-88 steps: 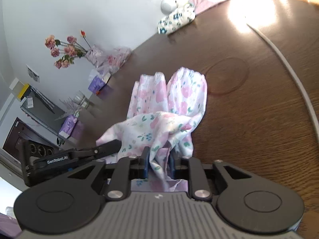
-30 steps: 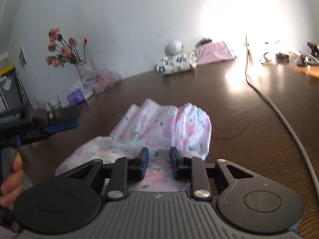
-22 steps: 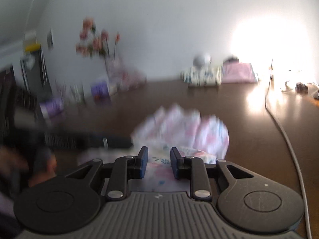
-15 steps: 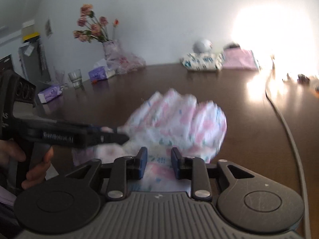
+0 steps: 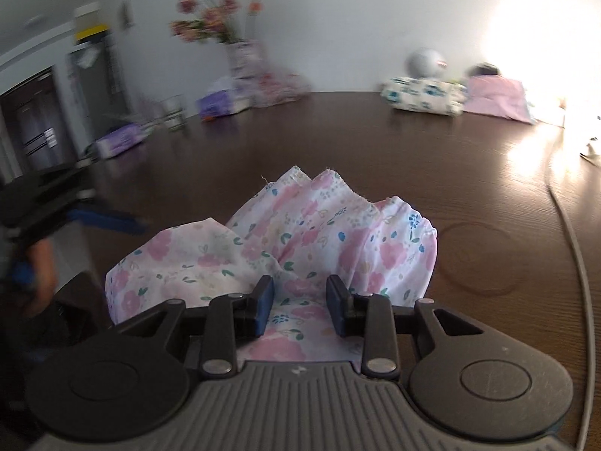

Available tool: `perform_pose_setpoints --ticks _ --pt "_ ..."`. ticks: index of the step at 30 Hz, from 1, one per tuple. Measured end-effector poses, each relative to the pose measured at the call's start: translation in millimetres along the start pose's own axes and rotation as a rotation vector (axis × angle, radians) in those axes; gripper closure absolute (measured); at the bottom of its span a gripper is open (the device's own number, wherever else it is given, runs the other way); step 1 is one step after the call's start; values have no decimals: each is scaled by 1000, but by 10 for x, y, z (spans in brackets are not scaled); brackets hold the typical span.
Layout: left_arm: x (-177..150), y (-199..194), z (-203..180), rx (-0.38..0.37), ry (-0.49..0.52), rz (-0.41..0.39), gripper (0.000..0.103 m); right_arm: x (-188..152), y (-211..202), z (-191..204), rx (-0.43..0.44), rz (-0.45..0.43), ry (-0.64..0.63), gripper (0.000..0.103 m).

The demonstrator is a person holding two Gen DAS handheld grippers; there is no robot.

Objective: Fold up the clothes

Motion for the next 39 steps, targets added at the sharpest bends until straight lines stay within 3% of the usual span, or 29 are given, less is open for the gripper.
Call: perform_pose_setpoints --ticks 4,12,18,21,23,24,25,28,33,36,38,39 --pt "-180 60 -249 -80 167 70 12 -25 -95 73 10 7 2 71" --pt "-451 76 -439 -121 379 109 12 -77 -310 208 63 21 -13 71" --pt "-522 89 -451 -175 341 115 13 -56 -431 161 128 49 53 66" --pt "-508 105 -395 -204 287 124 13 90 -647 104 125 -23 19 33" --pt "-482 98 -349 -227 238 131 13 180 -923 221 169 -156 -118 3" --pt "-470 94 -312 -241 207 133 13 165 -1045 336 215 -200 -233 0" --pt "-456 93 -270 -254 176 135 13 101 -1130 465 267 -208 -363 0" --pt "-422 90 -173 -288 102 141 14 -245 -1155 713 354 -112 -641 0" --pt "-385 81 -121 -320 65 150 15 -700 -894 761 263 -125 -1004 2" --pt "-357 92 -113 -333 50 158 16 -766 -738 731 249 -111 -1104 19" --pt "-318 102 -128 -344 24 160 17 -779 -675 719 277 -81 -1111 39" --pt "-305 96 -114 -348 6 159 18 -776 -667 708 306 -55 -1084 39"
Point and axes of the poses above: each gripper's, at about its wrist camera, not at the fingertips, and y roughly the way its jaws point, z to its left, x to its top, the point moved 7 cm from there along y, roughly the way its jaws point, and after that the axes turned 14 degrees about -z, right-handed, at the moved point
